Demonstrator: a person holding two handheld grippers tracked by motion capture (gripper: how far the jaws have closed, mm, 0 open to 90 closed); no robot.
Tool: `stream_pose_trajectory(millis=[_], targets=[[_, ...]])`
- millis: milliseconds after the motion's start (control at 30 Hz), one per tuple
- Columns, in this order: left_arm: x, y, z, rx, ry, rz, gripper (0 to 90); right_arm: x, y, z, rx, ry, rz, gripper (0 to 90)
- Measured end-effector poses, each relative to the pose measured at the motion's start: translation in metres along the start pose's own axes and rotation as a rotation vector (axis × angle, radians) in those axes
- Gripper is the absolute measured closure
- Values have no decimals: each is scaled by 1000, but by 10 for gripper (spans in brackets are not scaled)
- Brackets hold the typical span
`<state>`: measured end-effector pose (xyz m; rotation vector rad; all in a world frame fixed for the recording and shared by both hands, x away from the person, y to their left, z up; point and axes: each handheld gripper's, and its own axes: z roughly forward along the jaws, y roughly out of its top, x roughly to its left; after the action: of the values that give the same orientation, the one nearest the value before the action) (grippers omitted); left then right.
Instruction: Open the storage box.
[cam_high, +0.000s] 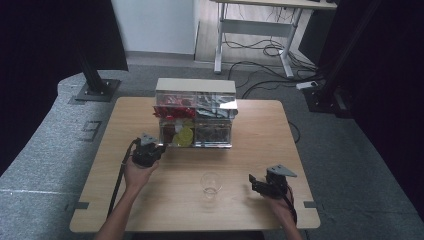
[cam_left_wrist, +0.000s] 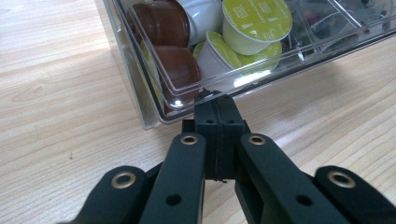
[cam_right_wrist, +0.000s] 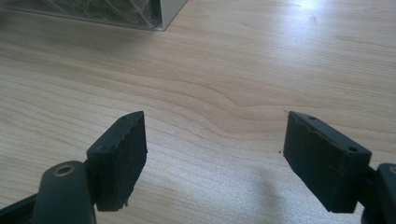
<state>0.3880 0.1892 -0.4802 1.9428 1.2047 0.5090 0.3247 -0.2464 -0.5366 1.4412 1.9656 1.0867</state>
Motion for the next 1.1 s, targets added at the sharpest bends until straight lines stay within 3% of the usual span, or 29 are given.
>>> stream_pose_trajectory(millis=[600, 1100], targets=[[2, 8, -7, -21, 1, -1, 900, 2, 1, 0, -6, 5, 2, 215], [6, 26, -12, -36, -4, 4, 900, 4, 6, 1, -15, 10, 8, 216]])
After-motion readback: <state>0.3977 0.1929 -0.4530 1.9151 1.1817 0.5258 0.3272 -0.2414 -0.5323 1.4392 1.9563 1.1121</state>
